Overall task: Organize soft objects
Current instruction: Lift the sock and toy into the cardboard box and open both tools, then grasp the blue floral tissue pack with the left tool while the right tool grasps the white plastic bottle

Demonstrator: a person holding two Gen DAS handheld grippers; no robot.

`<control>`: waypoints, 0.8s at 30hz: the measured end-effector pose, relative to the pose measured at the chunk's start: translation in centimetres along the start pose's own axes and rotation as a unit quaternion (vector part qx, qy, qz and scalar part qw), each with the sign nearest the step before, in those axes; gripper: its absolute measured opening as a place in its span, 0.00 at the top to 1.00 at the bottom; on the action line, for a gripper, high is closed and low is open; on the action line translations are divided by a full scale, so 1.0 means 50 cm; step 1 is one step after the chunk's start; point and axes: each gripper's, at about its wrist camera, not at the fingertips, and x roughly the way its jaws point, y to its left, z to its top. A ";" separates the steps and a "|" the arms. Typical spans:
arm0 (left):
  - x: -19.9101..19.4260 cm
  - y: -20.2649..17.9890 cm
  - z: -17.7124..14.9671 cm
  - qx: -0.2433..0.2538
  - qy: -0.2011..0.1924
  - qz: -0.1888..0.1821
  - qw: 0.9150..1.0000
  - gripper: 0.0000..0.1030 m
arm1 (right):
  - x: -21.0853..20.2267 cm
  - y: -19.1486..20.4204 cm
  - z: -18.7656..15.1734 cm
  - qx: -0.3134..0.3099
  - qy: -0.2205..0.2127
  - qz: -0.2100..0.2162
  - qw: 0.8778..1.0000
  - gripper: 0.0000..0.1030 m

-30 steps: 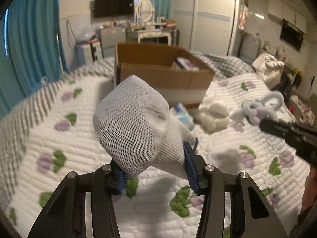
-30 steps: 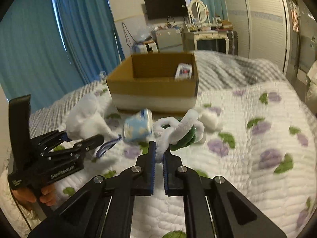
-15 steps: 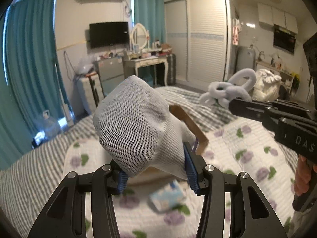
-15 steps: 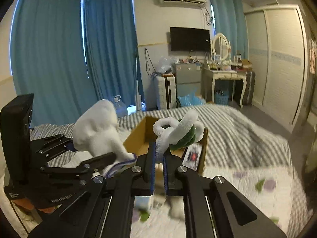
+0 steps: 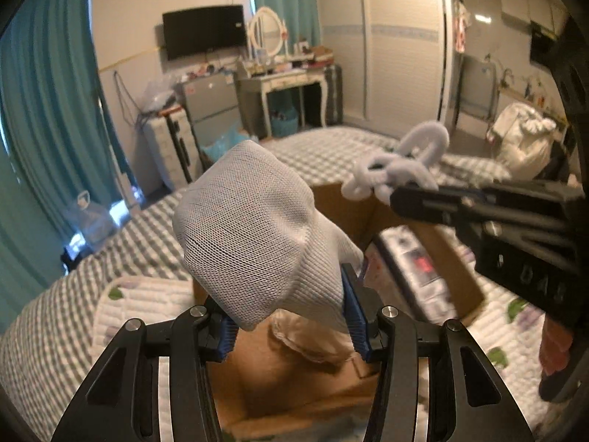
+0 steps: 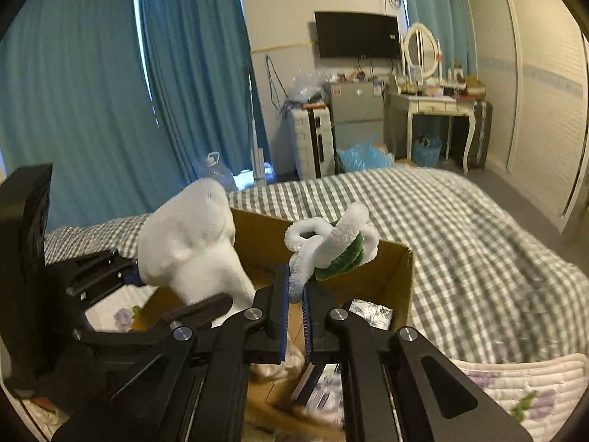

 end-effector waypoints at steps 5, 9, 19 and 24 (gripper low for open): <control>0.030 -0.004 -0.016 0.003 0.005 -0.005 1.000 0.48 | 0.052 -0.024 -0.002 0.005 0.012 0.005 1.000 0.94; 0.002 0.002 -0.020 -0.025 -0.032 -0.010 0.999 0.14 | 0.050 -0.034 0.004 0.018 0.013 -0.025 0.999 0.65; -0.186 0.000 0.033 -0.008 -0.078 0.033 0.996 0.14 | -0.160 0.005 0.059 0.011 -0.045 -0.052 0.998 0.44; -0.347 -0.019 0.035 -0.004 -0.129 0.054 0.990 0.12 | -0.326 0.059 0.088 -0.016 -0.075 -0.079 0.994 0.35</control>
